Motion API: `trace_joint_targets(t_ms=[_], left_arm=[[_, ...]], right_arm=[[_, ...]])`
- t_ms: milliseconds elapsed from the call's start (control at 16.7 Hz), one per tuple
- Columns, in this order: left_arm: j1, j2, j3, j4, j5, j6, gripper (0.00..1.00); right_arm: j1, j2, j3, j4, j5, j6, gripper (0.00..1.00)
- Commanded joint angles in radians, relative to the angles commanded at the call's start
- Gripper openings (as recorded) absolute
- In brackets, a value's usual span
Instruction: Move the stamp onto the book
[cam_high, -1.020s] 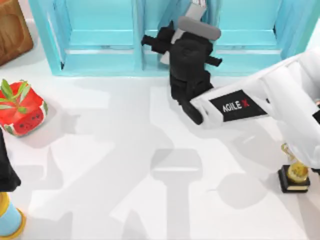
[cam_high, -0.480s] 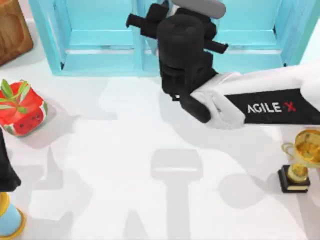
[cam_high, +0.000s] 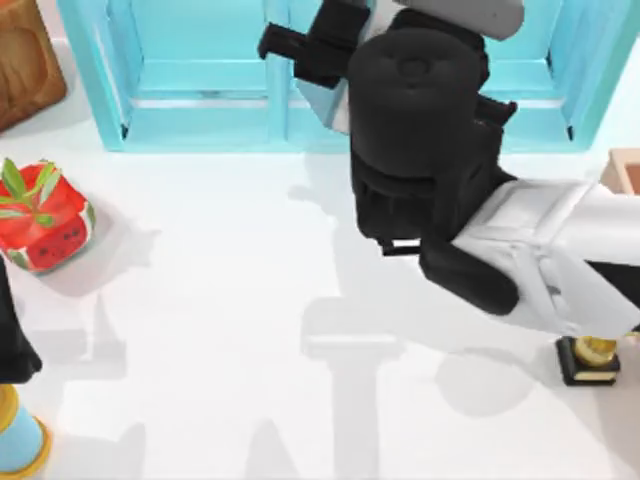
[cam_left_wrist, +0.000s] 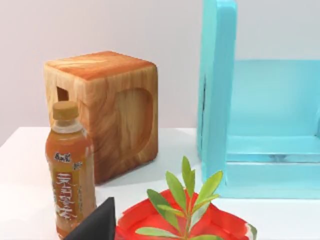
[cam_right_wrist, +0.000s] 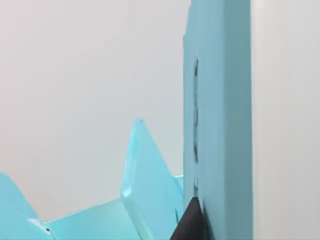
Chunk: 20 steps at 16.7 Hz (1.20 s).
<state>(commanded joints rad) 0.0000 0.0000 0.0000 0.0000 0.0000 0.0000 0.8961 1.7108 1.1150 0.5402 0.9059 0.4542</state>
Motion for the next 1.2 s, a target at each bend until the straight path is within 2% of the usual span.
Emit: trace_joint_targets(t_ms=[360, 600, 720, 900, 1200], left_arm=[[0.0, 0.0, 0.0, 0.0, 0.0, 0.0, 1.0], [0.0, 0.0, 0.0, 0.0, 0.0, 0.0, 1.0], [0.0, 0.0, 0.0, 0.0, 0.0, 0.0, 1.0], [0.0, 0.0, 0.0, 0.0, 0.0, 0.0, 1.0], [0.0, 0.0, 0.0, 0.0, 0.0, 0.0, 1.0]], right_arm=[[0.0, -0.003, -0.006, -0.004, 0.003, 0.001, 0.0], [-0.001, 0.011, -0.037, 0.029, -0.023, -0.103, 0.0], [-0.007, 0.024, -0.076, 0.059, -0.053, -0.218, 0.0], [-0.019, 0.038, -0.154, 0.113, -0.113, -0.467, 0.0], [-0.055, 0.035, -0.327, 0.216, -0.253, -1.037, 0.0]])
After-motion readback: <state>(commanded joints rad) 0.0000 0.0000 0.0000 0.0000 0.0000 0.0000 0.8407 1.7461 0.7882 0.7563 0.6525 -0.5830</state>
